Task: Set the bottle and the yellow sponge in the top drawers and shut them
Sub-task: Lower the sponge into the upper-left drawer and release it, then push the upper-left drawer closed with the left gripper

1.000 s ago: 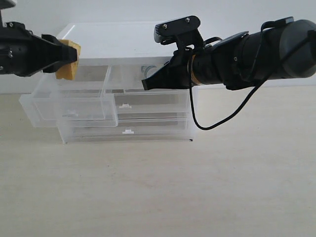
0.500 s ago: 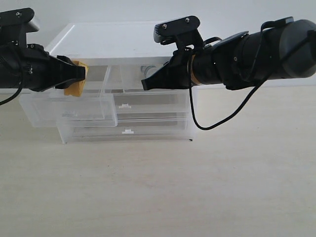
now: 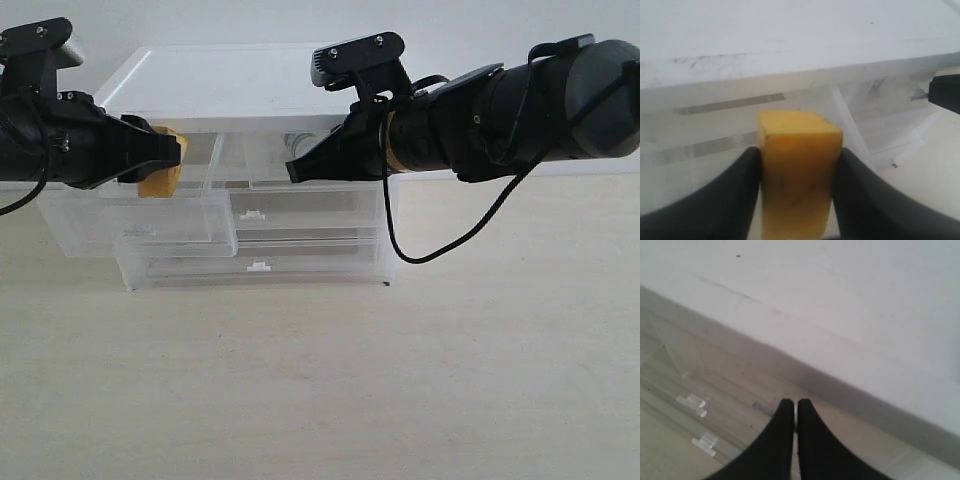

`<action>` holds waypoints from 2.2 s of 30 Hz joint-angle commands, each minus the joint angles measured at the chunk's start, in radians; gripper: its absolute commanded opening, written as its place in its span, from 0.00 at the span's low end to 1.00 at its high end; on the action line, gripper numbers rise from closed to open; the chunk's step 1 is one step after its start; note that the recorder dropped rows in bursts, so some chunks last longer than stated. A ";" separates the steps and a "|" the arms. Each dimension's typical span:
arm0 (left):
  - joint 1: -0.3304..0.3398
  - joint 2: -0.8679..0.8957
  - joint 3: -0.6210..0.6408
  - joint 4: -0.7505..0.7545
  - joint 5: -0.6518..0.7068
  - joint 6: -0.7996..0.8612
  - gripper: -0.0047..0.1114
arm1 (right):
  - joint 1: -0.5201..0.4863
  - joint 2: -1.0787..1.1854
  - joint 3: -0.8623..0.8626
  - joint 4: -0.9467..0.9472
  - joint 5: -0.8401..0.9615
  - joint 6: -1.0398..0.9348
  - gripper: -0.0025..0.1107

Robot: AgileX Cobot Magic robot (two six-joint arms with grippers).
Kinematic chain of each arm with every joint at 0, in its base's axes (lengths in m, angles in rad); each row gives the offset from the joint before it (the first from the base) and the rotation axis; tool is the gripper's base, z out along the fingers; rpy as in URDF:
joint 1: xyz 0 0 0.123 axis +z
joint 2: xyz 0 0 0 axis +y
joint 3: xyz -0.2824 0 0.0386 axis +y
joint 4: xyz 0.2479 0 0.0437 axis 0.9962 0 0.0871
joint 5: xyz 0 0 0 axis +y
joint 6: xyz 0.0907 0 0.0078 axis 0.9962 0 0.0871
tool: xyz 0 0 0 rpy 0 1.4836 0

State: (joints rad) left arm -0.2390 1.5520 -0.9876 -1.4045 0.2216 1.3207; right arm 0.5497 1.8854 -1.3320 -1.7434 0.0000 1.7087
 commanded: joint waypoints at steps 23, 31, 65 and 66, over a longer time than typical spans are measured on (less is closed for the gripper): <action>-0.003 -0.294 0.000 0.565 0.266 -0.590 0.51 | -0.002 0.016 -0.018 -0.001 -0.041 0.025 0.02; -0.003 -0.300 0.071 0.617 0.296 -0.659 0.50 | -0.002 0.007 -0.018 -0.001 -0.060 0.042 0.02; -0.003 -0.131 0.243 0.601 -0.002 -0.642 0.48 | -0.002 0.007 -0.018 -0.001 -0.066 0.027 0.02; -0.003 -0.126 0.236 0.601 -0.004 -0.642 0.48 | -0.002 0.007 -0.018 -0.001 -0.066 0.027 0.02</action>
State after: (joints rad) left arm -0.2390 1.4162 -0.7347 -0.7997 0.2322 0.6735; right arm 0.5476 1.8911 -1.3365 -1.7448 -0.0251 1.7382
